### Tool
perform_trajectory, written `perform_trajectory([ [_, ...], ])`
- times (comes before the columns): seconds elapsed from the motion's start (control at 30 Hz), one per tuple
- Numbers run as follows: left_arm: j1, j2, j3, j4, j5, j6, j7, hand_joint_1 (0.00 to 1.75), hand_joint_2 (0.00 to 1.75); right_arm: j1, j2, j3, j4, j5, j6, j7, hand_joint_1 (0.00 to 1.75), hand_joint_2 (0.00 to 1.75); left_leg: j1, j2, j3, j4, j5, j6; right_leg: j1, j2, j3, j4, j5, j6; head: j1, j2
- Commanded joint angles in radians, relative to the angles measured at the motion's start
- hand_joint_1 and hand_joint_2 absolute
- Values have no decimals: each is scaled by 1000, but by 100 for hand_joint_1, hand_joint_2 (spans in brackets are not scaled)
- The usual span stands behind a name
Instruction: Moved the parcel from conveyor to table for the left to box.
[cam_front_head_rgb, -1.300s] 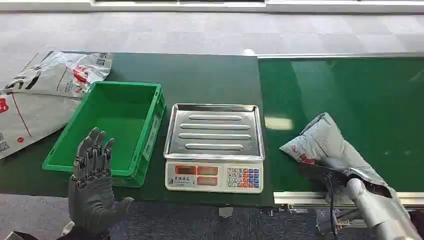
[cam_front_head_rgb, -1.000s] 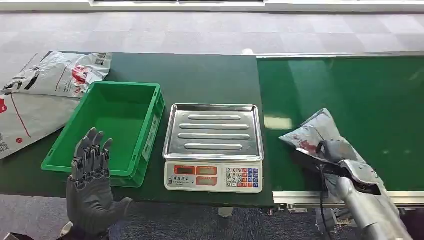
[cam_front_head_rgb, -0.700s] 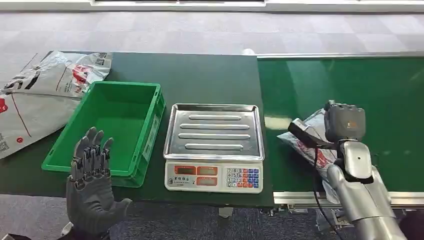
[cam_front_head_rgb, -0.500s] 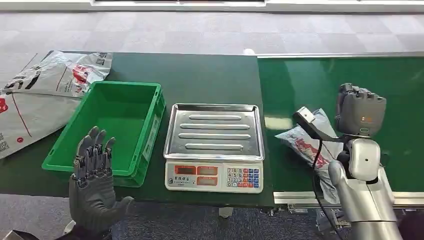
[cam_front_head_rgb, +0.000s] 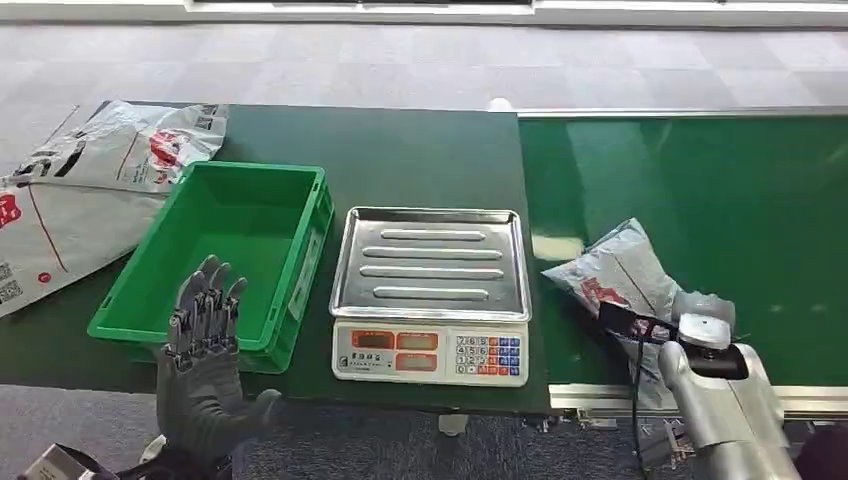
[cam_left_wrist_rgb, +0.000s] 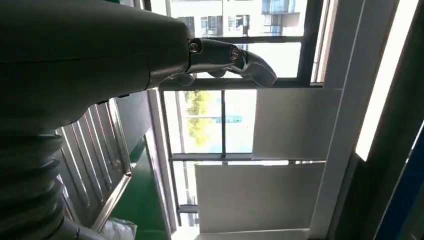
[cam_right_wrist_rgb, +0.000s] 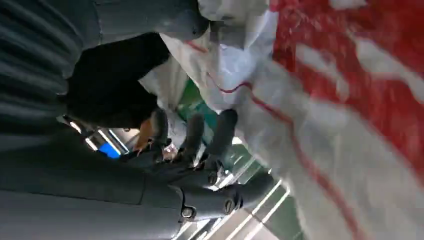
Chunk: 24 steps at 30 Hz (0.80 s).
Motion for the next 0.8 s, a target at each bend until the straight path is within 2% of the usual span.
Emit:
perform_trajectory([
  [0.03, -46, 14, 1, 71, 4, 17, 4, 0, 175, -11, -33, -35, 193, -16, -149, -28, 0, 175, 0, 3, 3, -2, -1, 0, 0, 2, 1, -2, 0, -1, 0, 0],
  [0.17, -50, 29, -6, 66, 9, 32, 4, 0, 175, 1, -46, -37, 174, -46, -141, -99, 0, 175, 0, 2, 3, -2, 0, 0, 1, 2, 2, -2, -1, -1, 0, 0],
  [0.5, -50, 30, -5, 64, 10, 33, 4, 0, 175, -1, -43, -37, 172, -53, -138, -111, 0, 175, 0, 4, 3, -2, 0, 0, 0, 4, 1, -3, 0, -1, 0, 0],
  [0.6, -57, 53, -15, 55, 22, 46, 4, 0, 175, 25, -54, -3, 121, -137, -97, -248, 0, 175, 0, 4, 3, -2, -1, 0, 0, 4, 1, -2, 0, -1, 0, 0],
  [0.7, -71, 67, -13, 60, 28, 30, 4, 0, 175, 116, -81, 74, 13, -350, 11, -529, 0, 175, 1, 2, 3, -2, -1, 0, 1, 2, 2, -3, -1, -1, 0, 0],
  [0.73, -77, 70, -11, 64, 31, 26, 4, 0, 175, 150, -95, 104, -29, -403, 41, -574, 0, 175, 0, 2, 3, -2, -1, 0, 1, 2, 1, -2, -1, -1, 0, 0],
  [0.8, -83, 74, -8, 71, 35, 28, 4, 0, 175, 166, -107, 148, -54, -434, 58, -593, 0, 175, 0, 1, 3, -2, -1, 0, 1, 1, 2, -2, -1, -1, 0, 0],
])
